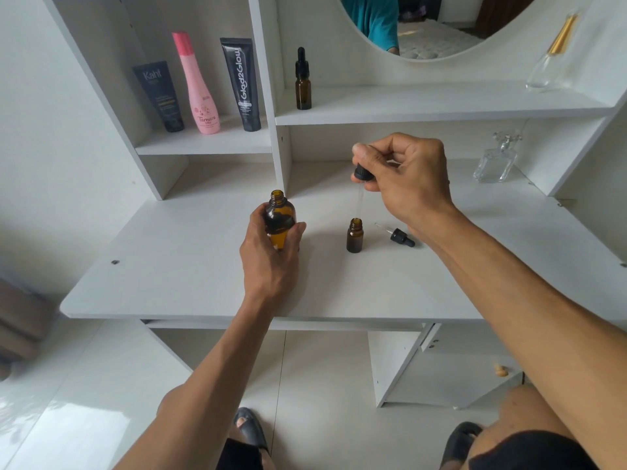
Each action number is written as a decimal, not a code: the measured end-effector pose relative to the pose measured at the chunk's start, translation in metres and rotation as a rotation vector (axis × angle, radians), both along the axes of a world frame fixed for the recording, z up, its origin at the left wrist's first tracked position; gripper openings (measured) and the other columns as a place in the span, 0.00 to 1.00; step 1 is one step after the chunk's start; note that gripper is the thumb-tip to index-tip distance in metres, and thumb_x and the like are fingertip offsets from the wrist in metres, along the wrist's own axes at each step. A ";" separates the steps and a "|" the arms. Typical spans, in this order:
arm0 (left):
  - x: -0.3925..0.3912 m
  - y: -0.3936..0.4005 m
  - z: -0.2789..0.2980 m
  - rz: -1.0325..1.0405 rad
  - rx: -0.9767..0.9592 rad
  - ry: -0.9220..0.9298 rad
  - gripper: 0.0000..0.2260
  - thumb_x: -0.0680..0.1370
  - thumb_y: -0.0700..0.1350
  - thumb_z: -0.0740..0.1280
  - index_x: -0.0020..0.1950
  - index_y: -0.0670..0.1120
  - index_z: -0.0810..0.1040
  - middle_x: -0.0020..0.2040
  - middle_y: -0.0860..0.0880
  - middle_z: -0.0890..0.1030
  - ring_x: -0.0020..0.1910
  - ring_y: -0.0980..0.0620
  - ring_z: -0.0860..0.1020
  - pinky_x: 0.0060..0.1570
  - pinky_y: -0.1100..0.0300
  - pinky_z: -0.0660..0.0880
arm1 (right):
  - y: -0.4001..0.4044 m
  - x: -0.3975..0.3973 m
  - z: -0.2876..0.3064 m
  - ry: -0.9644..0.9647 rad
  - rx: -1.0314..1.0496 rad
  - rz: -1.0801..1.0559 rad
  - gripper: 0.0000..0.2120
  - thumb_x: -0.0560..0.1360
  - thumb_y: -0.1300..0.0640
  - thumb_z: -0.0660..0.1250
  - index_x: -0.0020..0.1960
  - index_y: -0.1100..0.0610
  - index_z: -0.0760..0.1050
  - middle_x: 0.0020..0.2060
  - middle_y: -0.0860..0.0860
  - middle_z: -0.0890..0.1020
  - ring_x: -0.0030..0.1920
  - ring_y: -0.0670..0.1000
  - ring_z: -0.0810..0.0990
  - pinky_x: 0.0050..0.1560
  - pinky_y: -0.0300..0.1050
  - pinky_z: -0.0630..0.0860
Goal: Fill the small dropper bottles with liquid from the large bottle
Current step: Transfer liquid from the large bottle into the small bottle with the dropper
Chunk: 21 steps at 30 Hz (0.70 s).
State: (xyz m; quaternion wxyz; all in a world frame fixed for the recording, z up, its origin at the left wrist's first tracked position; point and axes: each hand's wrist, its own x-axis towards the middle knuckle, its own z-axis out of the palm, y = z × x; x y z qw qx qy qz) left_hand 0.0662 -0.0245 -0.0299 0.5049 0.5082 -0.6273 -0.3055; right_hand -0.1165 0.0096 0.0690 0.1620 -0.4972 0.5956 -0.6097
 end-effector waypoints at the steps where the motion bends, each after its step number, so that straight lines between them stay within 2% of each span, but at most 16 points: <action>1: 0.000 0.000 0.000 0.001 0.000 0.002 0.23 0.79 0.48 0.73 0.72 0.48 0.71 0.55 0.55 0.78 0.53 0.53 0.78 0.57 0.60 0.72 | 0.000 0.000 0.000 0.001 0.001 -0.002 0.09 0.76 0.52 0.74 0.44 0.59 0.83 0.38 0.55 0.86 0.37 0.48 0.87 0.38 0.41 0.82; 5: 0.000 0.001 0.001 -0.001 -0.003 0.007 0.23 0.79 0.48 0.73 0.72 0.48 0.71 0.55 0.55 0.78 0.53 0.52 0.78 0.57 0.58 0.74 | -0.001 0.000 0.001 0.003 -0.004 -0.001 0.10 0.76 0.52 0.74 0.44 0.60 0.83 0.39 0.55 0.86 0.36 0.47 0.87 0.36 0.36 0.80; 11: 0.000 0.001 0.001 -0.005 -0.001 -0.002 0.23 0.79 0.49 0.73 0.72 0.48 0.70 0.55 0.55 0.77 0.53 0.51 0.78 0.58 0.56 0.76 | -0.001 0.001 0.001 0.012 -0.013 0.000 0.10 0.76 0.53 0.74 0.44 0.60 0.83 0.39 0.56 0.86 0.36 0.48 0.87 0.36 0.35 0.80; 21: 0.000 0.002 0.002 -0.007 0.000 0.002 0.23 0.79 0.48 0.72 0.73 0.48 0.71 0.56 0.55 0.78 0.53 0.54 0.77 0.56 0.61 0.73 | -0.002 0.000 -0.003 0.051 -0.015 -0.014 0.09 0.76 0.52 0.74 0.42 0.57 0.82 0.38 0.54 0.86 0.36 0.47 0.87 0.40 0.46 0.85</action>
